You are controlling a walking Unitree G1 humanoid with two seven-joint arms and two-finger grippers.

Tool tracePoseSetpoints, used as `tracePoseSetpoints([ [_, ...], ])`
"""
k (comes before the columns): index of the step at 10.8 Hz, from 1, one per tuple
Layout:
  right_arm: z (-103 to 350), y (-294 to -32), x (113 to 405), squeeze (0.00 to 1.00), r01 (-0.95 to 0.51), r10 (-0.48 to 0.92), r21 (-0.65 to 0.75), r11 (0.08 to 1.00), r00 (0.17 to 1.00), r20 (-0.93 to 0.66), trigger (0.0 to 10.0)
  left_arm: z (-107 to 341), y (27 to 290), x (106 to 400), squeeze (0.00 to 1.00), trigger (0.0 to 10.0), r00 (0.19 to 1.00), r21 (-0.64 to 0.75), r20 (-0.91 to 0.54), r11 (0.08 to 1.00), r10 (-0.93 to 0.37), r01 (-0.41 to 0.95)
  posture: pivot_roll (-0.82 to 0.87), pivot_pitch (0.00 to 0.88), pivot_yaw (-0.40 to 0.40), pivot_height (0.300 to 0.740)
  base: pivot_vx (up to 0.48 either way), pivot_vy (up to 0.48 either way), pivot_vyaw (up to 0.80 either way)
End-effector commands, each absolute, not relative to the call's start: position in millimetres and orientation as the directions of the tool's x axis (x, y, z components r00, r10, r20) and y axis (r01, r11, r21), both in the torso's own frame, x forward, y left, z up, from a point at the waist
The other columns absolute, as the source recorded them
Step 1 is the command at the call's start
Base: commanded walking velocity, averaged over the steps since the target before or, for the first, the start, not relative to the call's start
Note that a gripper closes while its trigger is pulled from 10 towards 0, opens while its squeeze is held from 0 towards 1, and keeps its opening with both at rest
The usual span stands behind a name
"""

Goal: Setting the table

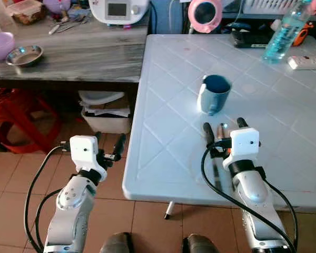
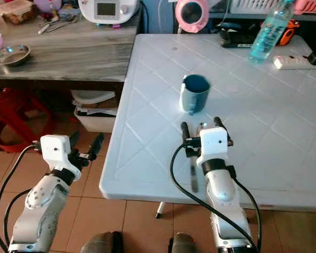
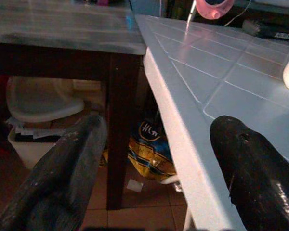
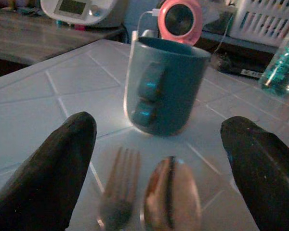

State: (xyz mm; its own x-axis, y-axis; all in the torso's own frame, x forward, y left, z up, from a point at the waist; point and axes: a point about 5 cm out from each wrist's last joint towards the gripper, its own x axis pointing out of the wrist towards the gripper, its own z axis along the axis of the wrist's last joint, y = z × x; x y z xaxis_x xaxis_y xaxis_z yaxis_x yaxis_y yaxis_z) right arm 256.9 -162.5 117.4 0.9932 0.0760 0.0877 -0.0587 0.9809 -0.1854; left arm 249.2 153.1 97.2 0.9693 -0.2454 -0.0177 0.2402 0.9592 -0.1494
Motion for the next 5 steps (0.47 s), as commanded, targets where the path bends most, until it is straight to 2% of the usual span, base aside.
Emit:
tracePoseSetpoints([
  [1,115,-163,255,0.00,-0.063,0.076,-0.178,0.982,0.995,0.070,10.0,97,155,249,0.00,10.0,0.968,-0.151,-0.021,0.958,-0.250,0.244,-0.05,0.108,0.042,0.740,0.000,0.000,0.00],
  [5,98,-161,244,0.00,-0.107,0.102,-0.138,0.985,0.994,-0.043,10.0,98,151,247,0.00,10.0,0.963,-0.157,-0.014,0.952,-0.269,0.264,-0.05,0.120,0.039,0.740,0.000,0.000,0.00],
])
